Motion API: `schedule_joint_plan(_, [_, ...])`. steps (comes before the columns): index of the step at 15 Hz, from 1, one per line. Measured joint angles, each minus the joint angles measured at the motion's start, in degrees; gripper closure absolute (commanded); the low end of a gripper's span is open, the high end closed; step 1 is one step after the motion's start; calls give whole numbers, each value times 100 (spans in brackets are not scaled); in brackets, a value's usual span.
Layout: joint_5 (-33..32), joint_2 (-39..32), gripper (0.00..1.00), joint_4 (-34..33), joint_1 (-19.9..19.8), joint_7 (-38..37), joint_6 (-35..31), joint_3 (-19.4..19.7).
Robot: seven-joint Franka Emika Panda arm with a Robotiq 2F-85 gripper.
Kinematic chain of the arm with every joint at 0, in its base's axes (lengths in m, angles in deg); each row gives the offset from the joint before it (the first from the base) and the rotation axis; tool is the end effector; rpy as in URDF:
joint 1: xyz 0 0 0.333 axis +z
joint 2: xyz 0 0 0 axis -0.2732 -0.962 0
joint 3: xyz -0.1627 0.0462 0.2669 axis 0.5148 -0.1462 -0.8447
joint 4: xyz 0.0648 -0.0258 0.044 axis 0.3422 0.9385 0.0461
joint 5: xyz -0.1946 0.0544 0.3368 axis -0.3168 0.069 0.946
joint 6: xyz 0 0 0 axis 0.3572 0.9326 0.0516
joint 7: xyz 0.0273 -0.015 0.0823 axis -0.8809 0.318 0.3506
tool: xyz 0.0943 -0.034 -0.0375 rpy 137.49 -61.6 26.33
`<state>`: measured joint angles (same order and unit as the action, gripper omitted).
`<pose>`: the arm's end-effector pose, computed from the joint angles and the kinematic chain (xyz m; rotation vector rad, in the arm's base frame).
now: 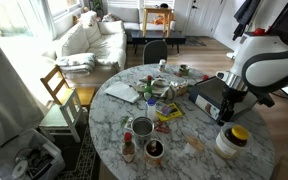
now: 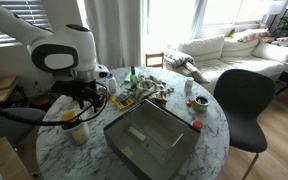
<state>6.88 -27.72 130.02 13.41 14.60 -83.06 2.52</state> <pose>0.4431 -0.0752 0.3048 -2.9653 -0.6219 0.0746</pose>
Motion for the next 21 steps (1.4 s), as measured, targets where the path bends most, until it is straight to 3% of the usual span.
schedule_joint_plan(4, [-173, 24, 2, -2, -27, 396, 0, -12])
schedule_joint_plan(8, [-231, 12, 18, 2, -74, 822, 3, 17])
schedule_joint_plan(11, [-231, -40, 46, 3, -86, 1091, 7, 20])
schedule_joint_plan(13, [-231, -57, 52, -3, -87, 1206, 8, 19])
schedule_joint_plan(15, [-231, -58, 77, -7, -94, 1287, 21, 19])
schedule_joint_plan(16, [-235, -61, 77, -7, -101, 1328, 42, 19])
schedule_joint_plan(17, [-243, -69, 85, -7, -105, 1377, 74, 19])
schedule_joint_plan(18, [-248, -86, 44, -7, -106, 1420, 116, 19])
schedule_joint_plan(19, [-257, -114, 50, -8, -106, 1443, 144, 17])
schedule_joint_plan(21, [-265, -171, 45, -8, -106, 1489, 182, 16])
